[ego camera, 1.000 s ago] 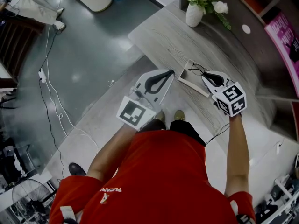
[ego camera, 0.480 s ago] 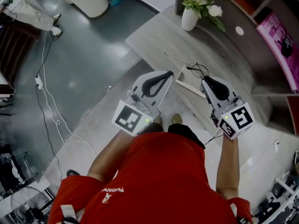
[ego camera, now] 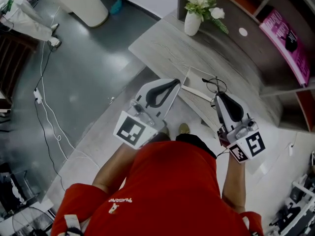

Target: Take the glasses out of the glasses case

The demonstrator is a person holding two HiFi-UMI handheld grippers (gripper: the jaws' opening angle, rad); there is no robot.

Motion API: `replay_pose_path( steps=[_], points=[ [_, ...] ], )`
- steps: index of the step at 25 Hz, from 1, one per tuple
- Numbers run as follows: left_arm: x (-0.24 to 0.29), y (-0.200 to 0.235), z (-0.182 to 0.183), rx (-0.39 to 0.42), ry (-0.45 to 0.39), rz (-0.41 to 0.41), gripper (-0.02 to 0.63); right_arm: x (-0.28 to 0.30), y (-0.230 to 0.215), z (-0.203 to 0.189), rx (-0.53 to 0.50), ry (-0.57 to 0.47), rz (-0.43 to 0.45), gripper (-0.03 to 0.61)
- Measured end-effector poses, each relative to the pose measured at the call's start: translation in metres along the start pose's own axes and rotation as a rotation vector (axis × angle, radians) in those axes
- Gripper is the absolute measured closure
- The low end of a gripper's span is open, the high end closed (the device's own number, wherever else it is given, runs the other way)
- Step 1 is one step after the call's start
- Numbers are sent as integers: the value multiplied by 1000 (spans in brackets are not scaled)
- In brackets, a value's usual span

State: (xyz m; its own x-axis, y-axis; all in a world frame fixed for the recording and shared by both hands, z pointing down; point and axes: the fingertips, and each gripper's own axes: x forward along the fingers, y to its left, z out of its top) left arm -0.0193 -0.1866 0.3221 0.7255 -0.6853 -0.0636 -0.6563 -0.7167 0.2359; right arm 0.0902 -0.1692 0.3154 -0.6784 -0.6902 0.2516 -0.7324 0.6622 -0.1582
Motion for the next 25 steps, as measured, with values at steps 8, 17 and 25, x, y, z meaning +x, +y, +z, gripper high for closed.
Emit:
replay_pose_path(
  steps=[8, 17, 25],
  points=[
    [-4, -16, 0, 0, 2, -36, 604, -19, 10, 5, -24, -28, -44, 543],
    [-8, -26, 2, -1, -5, -60, 604, -30, 18, 4, -22, -35, -72, 543],
    [-9, -26, 0, -10, -3, -64, 604, -32, 20, 1, -16, -31, -84, 543]
  ],
)
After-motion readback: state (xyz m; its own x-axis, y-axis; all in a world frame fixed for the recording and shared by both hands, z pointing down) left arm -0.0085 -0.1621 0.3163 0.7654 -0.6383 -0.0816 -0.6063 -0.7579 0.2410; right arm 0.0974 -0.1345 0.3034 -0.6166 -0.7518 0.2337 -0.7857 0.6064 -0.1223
